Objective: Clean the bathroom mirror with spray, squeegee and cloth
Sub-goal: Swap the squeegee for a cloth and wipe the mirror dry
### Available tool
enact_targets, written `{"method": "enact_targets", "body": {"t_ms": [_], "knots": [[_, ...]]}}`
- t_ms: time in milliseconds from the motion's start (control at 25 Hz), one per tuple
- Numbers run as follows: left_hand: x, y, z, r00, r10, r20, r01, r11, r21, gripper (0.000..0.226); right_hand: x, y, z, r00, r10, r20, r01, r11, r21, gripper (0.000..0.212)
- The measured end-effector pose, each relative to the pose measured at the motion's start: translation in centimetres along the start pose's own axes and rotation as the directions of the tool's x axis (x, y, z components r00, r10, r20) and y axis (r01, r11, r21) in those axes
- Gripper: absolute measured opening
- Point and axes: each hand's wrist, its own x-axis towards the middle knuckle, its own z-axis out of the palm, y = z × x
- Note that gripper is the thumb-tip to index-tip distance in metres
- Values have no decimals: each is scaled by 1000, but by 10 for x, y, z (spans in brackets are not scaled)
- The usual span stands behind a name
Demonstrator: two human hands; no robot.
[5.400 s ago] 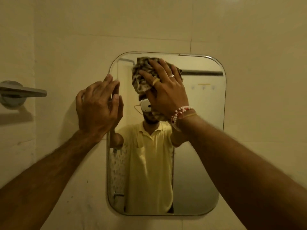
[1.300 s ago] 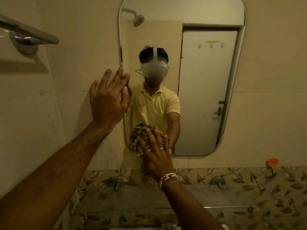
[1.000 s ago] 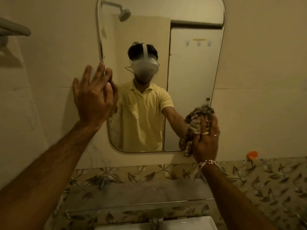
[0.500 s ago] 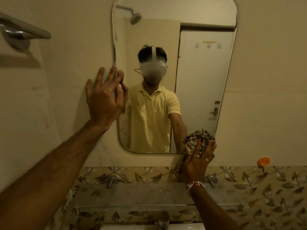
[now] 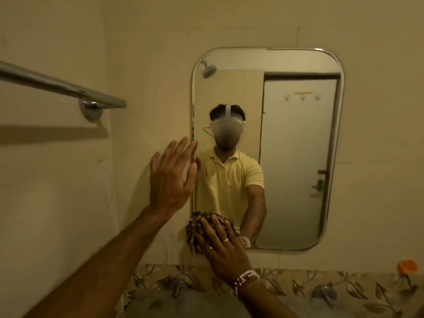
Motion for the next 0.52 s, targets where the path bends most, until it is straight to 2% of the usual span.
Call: {"method": "enact_targets", "body": {"t_ms": [120,200,360,520], "knots": [[-7,-2,8,998,-55,-33,58,996,68,65,19,26,-16,987,-155,48,156,988,-20,67],[-2,1,10,994,-74,-80,81,993,91,66,48,40,-31,977,-200,75,201,980,3,63],[23,2,0,994,-23,-103,36,992,122,75,143,76,-68,982,-176,63,178,983,-34,62],[63,1,-19,988,12,-152,10,990,142,80,244,124,-119,994,-89,-58,81,988,-129,59]]}}
